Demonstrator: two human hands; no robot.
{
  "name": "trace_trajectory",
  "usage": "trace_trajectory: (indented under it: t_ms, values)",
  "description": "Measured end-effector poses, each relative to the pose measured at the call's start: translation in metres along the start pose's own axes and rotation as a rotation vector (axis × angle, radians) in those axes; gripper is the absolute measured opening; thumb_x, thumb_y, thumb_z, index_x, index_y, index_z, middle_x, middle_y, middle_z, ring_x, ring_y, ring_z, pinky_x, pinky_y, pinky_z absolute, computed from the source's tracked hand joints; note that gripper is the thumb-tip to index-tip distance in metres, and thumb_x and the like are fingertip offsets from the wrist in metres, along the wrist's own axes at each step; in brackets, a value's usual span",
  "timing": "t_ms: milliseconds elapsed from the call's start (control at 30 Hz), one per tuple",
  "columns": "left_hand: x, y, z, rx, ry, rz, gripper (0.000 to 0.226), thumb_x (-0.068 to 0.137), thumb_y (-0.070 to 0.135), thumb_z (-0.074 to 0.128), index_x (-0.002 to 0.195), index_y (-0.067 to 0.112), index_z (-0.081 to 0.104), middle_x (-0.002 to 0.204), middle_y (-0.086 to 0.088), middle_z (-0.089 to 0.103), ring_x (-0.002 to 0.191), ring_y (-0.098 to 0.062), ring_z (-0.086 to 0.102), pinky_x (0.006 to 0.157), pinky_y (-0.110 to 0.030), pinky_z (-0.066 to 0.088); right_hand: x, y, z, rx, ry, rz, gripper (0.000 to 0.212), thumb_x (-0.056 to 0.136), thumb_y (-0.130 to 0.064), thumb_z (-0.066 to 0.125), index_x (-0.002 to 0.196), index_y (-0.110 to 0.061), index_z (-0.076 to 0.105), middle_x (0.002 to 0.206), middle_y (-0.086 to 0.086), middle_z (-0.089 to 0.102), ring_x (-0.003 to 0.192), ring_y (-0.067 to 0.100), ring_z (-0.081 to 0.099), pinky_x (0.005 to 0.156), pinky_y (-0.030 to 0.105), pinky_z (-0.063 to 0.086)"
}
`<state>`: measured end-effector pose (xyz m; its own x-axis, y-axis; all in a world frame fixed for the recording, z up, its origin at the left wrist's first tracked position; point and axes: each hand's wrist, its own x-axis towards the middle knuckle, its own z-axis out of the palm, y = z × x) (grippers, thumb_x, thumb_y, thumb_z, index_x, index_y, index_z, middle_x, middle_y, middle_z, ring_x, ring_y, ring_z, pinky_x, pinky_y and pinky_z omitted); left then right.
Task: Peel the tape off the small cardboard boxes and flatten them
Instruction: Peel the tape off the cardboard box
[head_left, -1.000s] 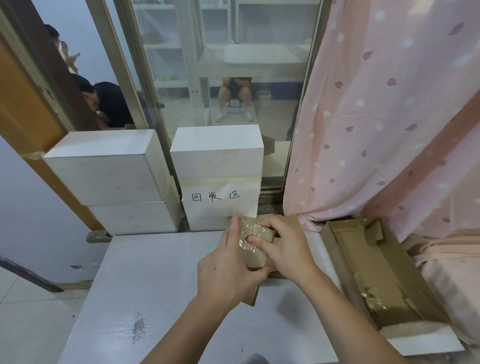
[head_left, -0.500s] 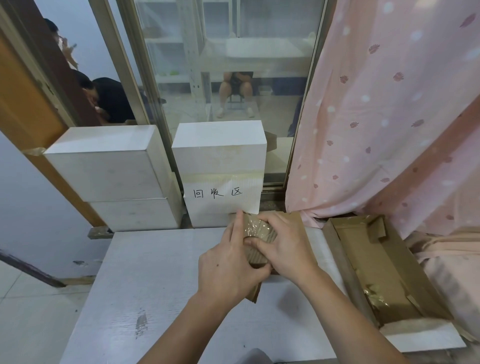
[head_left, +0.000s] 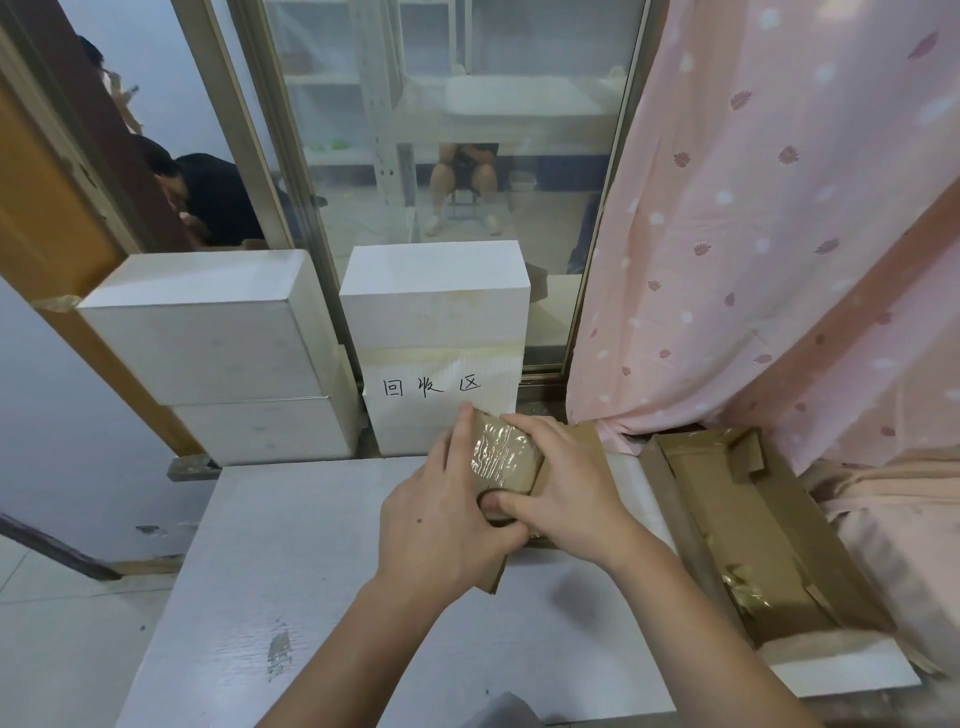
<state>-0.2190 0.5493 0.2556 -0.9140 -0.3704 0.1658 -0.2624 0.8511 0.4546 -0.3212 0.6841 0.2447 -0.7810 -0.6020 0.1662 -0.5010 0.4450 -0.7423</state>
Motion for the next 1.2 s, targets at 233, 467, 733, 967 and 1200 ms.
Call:
trace_trajectory:
  t_ms: [233, 467, 733, 967, 1200]
  values:
    - [-0.001, 0.002, -0.004, 0.016, 0.039, 0.031, 0.123, 0.07, 0.077, 0.062, 0.161, 0.038, -0.01, 0.153, 0.019, 0.043, 0.11, -0.011, 0.063, 0.075, -0.025, 0.046, -0.001, -0.006, -0.007, 0.069, 0.08, -0.06, 0.06, 0.078, -0.034, 0.087, 0.133, -0.031, 0.062, 0.12, -0.021, 0.06, 0.118, 0.004, 0.053, 0.1, 0.021, 0.039]
    - [0.0, 0.002, -0.004, 0.008, 0.042, 0.061, 0.123, 0.071, 0.079, 0.063, 0.161, 0.039, -0.01, 0.157, 0.021, 0.038, 0.111, -0.013, 0.064, 0.079, -0.029, 0.05, -0.005, -0.003, -0.009, 0.043, 0.099, -0.024, 0.053, 0.082, -0.058, 0.068, 0.13, -0.036, 0.064, 0.119, -0.02, 0.065, 0.116, 0.005, 0.056, 0.1, 0.03, 0.044]
    - [-0.002, 0.003, -0.001, -0.009, 0.024, 0.076, 0.122, 0.072, 0.078, 0.063, 0.162, 0.036, -0.009, 0.156, 0.02, 0.037, 0.116, -0.011, 0.06, 0.081, -0.027, 0.046, -0.006, -0.004, -0.016, 0.061, 0.041, 0.032, 0.071, 0.072, -0.05, 0.086, 0.136, -0.035, 0.061, 0.126, -0.024, 0.058, 0.12, -0.006, 0.049, 0.102, 0.014, 0.038]
    - [-0.002, 0.008, 0.002, 0.001, 0.021, 0.095, 0.122, 0.074, 0.074, 0.063, 0.161, 0.033, -0.011, 0.156, 0.014, 0.036, 0.116, -0.012, 0.059, 0.084, -0.027, 0.049, -0.005, -0.004, -0.009, 0.044, 0.137, 0.006, 0.066, 0.067, -0.044, 0.091, 0.125, -0.032, 0.064, 0.114, -0.021, 0.059, 0.113, -0.003, 0.052, 0.093, 0.017, 0.04]
    - [0.003, 0.011, -0.002, 0.0, 0.039, 0.101, 0.122, 0.073, 0.076, 0.062, 0.161, 0.033, -0.01, 0.154, 0.015, 0.039, 0.117, -0.013, 0.059, 0.085, -0.029, 0.049, -0.004, -0.004, -0.009, 0.041, 0.165, -0.019, 0.055, 0.078, -0.055, 0.077, 0.127, -0.034, 0.063, 0.115, -0.021, 0.062, 0.115, 0.005, 0.055, 0.097, 0.031, 0.045]
